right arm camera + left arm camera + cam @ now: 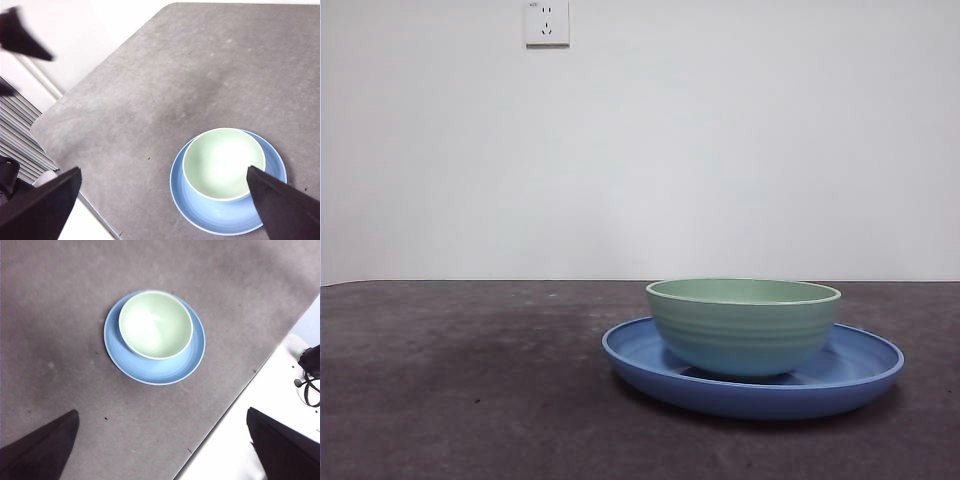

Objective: Place the green bowl on the blue plate

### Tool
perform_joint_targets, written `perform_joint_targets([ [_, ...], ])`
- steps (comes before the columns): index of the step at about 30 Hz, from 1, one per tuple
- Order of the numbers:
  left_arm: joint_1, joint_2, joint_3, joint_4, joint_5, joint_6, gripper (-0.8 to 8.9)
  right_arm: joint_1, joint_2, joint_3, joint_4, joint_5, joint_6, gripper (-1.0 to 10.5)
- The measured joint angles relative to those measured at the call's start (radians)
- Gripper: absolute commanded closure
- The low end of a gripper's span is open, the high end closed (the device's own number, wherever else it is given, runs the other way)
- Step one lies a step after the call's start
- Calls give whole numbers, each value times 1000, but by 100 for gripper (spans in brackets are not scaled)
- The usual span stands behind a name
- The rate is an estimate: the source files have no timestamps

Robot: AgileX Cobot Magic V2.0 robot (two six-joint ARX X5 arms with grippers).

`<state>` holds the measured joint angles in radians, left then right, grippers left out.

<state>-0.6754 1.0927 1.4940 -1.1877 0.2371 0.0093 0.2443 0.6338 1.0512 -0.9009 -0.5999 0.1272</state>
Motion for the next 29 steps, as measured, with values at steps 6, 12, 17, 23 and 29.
perform_joint_targets([
  [6, 4, -297, -212, 47, 0, 16, 274, 0, 0, 0, 0, 0, 0, 340],
  [12, 4, -534, -362, 46, 0, 24, 274, 0, 0, 0, 0, 0, 0, 340],
  [17, 4, -658, -423, 39, 0, 23, 274, 0, 0, 0, 0, 0, 0, 340],
  [23, 4, -689, -426, 40, 0, 23, 274, 0, 0, 0, 0, 0, 0, 340],
  [29, 4, -689, -426, 40, 0, 23, 274, 0, 0, 0, -2, 0, 1, 340],
])
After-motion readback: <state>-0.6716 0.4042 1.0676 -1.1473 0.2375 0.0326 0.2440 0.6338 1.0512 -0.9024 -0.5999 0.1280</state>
